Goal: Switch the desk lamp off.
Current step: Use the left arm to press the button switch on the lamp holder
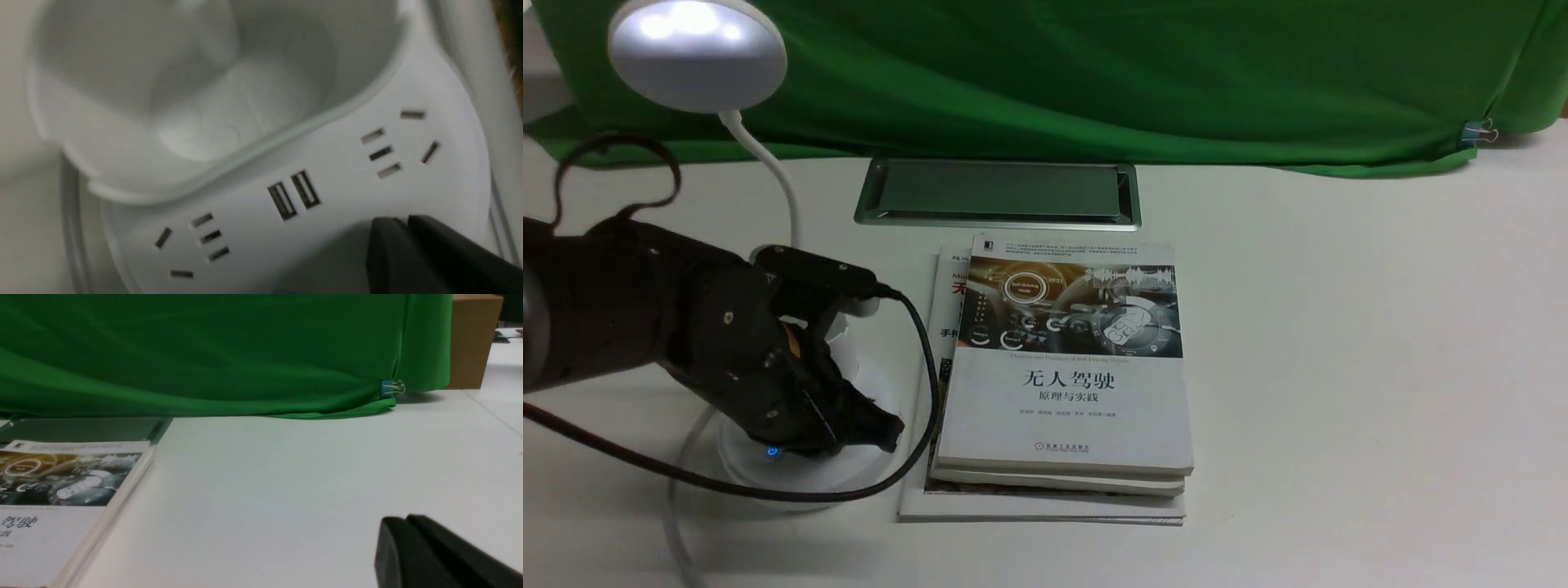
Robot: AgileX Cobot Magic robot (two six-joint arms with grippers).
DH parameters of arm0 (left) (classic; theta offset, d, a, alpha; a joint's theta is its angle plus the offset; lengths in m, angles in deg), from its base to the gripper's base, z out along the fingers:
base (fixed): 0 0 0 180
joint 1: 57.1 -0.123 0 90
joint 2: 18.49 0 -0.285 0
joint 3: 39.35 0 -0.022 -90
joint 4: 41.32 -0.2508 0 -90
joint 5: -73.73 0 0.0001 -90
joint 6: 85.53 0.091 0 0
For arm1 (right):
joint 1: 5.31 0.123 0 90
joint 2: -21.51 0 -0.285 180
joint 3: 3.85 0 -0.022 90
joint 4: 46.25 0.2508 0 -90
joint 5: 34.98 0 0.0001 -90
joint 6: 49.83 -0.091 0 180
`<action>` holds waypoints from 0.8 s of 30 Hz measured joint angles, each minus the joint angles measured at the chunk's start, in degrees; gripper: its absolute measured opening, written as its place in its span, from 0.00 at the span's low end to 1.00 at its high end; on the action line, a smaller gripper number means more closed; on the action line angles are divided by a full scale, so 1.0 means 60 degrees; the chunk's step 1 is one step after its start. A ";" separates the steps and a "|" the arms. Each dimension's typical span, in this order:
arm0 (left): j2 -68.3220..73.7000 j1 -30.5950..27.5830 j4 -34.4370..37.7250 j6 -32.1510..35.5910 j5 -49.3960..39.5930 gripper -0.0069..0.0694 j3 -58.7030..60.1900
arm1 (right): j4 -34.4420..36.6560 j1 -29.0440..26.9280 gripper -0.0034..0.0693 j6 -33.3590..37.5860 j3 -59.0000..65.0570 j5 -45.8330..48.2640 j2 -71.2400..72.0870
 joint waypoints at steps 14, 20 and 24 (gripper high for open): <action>-0.1264 -0.0298 -0.0214 0.0000 -0.0119 0.12 0.0011 | 0.0000 0.0000 0.10 0.0000 0.0000 0.0000 0.0000; -0.0707 -0.0330 0.0539 0.0075 0.0916 0.12 0.0747 | 0.0000 0.0000 0.10 0.0000 0.0000 0.0000 0.0000; -0.0230 -0.0321 0.1259 0.0613 0.1520 0.12 0.0857 | 0.0000 0.0000 0.10 0.0000 0.0000 0.0000 0.0000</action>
